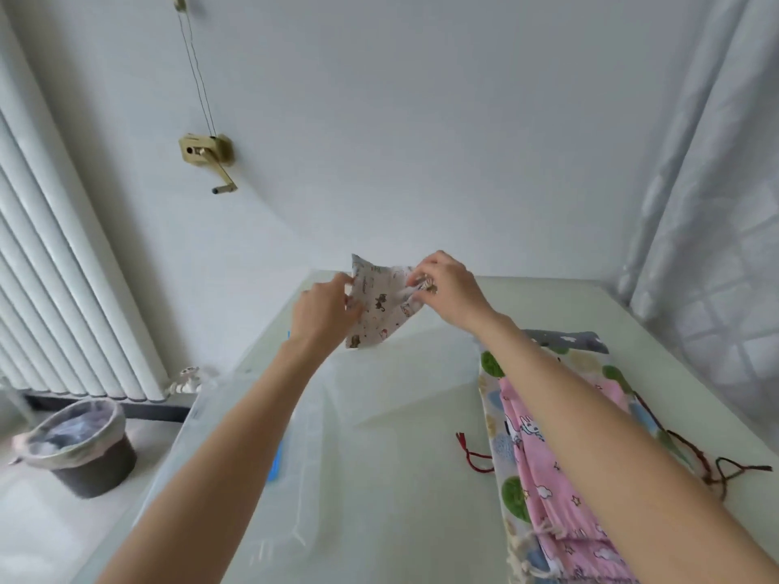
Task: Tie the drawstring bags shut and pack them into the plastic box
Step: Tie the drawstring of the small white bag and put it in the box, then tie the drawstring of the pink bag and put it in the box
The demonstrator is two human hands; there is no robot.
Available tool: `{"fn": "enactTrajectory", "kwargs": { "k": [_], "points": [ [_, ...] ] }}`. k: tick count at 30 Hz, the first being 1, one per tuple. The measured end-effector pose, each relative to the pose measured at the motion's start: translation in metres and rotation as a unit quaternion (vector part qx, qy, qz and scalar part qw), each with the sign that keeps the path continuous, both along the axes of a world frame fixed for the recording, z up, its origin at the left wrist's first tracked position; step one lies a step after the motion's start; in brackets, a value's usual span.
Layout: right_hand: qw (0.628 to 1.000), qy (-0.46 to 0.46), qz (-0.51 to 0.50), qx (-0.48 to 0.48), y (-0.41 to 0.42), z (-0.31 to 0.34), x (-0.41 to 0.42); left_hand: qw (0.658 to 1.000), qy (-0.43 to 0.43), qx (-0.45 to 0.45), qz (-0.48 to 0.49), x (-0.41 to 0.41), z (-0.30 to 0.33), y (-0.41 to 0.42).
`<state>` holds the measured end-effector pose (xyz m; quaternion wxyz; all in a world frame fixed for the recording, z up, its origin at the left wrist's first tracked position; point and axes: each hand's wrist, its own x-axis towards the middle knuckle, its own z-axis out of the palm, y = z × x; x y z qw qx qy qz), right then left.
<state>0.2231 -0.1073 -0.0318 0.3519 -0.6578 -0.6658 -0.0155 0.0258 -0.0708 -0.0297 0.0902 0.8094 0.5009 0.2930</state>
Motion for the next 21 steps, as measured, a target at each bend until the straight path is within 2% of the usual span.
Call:
{"fn": "enactTrajectory", "kwargs": {
  "k": [4, 7, 11, 14, 17, 21],
  "points": [
    [0.993, -0.028, 0.037, -0.112, 0.018, -0.013, -0.005, 0.995, 0.095, 0.021, 0.035, -0.004, -0.014, 0.007],
    [0.984, -0.023, 0.067, -0.162, 0.018, -0.017, -0.005, 0.993, 0.073, 0.077, 0.046, -0.010, -0.017, 0.008],
    [0.995, -0.005, 0.076, -0.064, -0.007, -0.014, -0.001, 0.990, -0.050, 0.134, -0.018, -0.013, -0.016, -0.013],
    [0.997, -0.023, 0.064, 0.022, -0.053, -0.017, 0.003, 0.970, -0.140, 0.174, -0.100, -0.005, -0.025, -0.048],
    [0.999, -0.007, 0.025, 0.044, -0.116, -0.034, 0.014, 0.960, -0.165, 0.126, -0.190, 0.014, -0.046, -0.087],
    [0.998, -0.013, -0.043, -0.034, -0.197, -0.068, 0.037, 0.942, -0.068, -0.035, -0.327, 0.048, -0.080, -0.133]
  ]
}}
